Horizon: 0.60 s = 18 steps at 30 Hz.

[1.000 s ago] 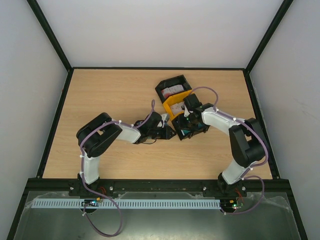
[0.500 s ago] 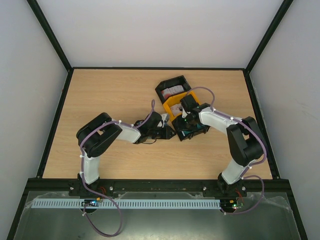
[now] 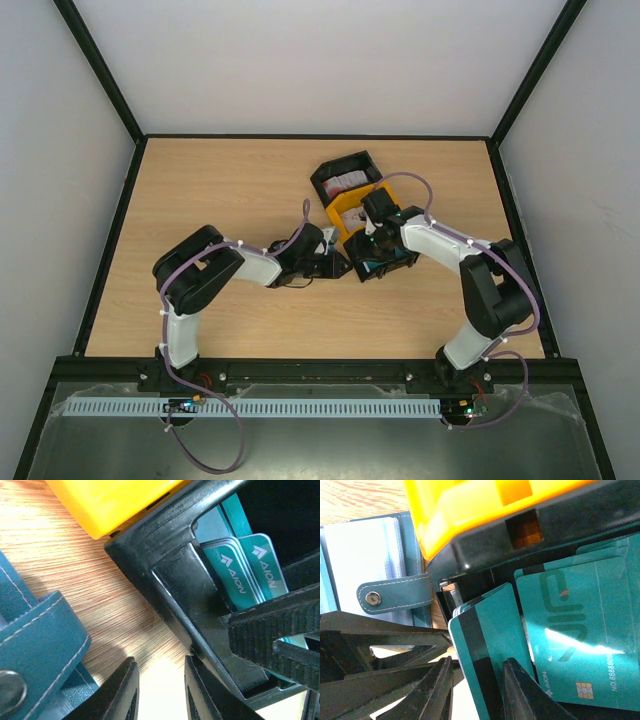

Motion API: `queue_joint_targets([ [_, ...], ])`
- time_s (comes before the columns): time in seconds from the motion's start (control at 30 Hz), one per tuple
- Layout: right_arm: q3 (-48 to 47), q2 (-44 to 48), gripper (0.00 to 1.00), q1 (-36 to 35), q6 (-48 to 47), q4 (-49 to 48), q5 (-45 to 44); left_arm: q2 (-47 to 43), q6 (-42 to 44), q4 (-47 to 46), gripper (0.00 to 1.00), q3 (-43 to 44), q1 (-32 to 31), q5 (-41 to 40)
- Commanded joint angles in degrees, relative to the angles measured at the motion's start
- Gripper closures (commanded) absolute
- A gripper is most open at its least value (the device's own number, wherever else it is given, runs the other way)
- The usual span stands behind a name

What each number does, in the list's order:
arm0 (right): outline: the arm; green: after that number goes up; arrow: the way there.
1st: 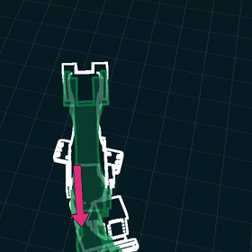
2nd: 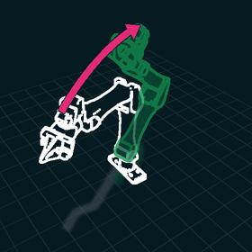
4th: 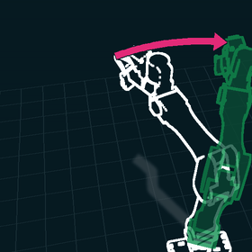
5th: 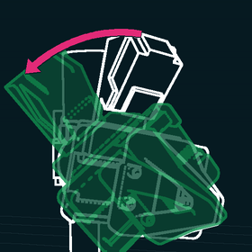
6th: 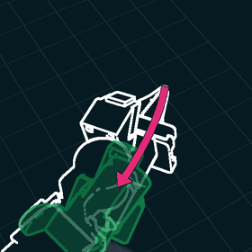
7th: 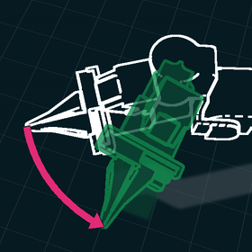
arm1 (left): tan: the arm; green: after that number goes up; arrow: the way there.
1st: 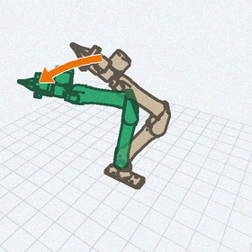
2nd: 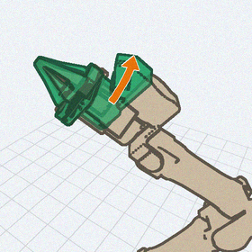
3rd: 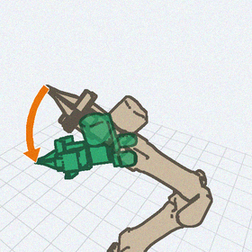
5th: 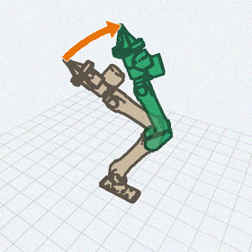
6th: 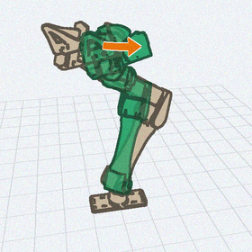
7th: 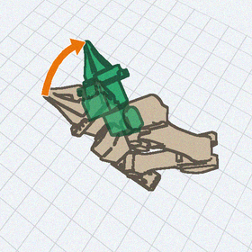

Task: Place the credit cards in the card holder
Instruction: Pick up the credit card from the storage box.

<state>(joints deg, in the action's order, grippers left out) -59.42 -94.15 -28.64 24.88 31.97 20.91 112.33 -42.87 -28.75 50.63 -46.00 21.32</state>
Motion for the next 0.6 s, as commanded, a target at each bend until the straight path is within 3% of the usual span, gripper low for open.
queue_joint_targets([
  [0.0, -1.2, 1.9, 0.74, -0.7, 0.7, 2.7, 0.3, 1.3, 0.8, 0.0, 0.73, 1.4, -0.3, -0.8],
  [0.23, -1.1, 2.4, 0.8, -0.7, 1.2, 2.7, -0.2, 1.4, 0.8, 0.0, 0.72, 1.4, -0.3, -0.8],
  [0.57, -0.8, 3.7, 0.81, -0.7, 1.3, 2.7, 0.7, 1.7, 0.7, -0.1, 0.73, 1.5, -0.3, -0.8],
])
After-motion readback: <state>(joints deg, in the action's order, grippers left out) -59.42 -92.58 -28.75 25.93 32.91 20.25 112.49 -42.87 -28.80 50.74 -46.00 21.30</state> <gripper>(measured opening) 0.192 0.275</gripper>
